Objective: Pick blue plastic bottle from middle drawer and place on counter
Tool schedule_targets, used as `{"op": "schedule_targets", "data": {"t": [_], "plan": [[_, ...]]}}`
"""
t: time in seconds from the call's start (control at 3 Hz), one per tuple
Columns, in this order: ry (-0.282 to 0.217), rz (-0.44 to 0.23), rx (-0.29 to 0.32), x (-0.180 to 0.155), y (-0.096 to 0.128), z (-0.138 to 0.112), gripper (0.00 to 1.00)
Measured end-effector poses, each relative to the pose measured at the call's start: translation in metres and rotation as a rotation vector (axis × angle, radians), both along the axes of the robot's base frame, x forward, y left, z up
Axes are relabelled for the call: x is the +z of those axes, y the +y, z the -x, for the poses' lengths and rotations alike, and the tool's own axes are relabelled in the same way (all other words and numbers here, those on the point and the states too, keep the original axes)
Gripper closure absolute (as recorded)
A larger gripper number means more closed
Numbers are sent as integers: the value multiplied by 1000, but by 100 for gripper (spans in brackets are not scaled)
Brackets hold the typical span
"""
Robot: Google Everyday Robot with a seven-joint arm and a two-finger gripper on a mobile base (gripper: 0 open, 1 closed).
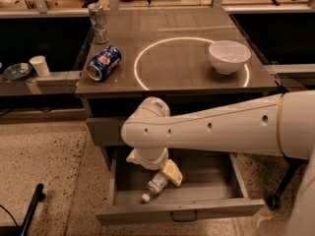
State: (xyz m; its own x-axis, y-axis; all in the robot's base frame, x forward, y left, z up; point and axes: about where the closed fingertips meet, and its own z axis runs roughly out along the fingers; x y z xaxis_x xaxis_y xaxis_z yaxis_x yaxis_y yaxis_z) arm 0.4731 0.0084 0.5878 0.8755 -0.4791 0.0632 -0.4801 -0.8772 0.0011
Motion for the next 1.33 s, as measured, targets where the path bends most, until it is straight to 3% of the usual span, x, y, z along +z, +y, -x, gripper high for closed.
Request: {"op": "schedule_targets", "data": {"t": [0.67, 1.33], "plan": [[-9, 74, -43, -28, -22, -17, 3], [-41, 101, -51, -72, -42, -31, 21]]}}
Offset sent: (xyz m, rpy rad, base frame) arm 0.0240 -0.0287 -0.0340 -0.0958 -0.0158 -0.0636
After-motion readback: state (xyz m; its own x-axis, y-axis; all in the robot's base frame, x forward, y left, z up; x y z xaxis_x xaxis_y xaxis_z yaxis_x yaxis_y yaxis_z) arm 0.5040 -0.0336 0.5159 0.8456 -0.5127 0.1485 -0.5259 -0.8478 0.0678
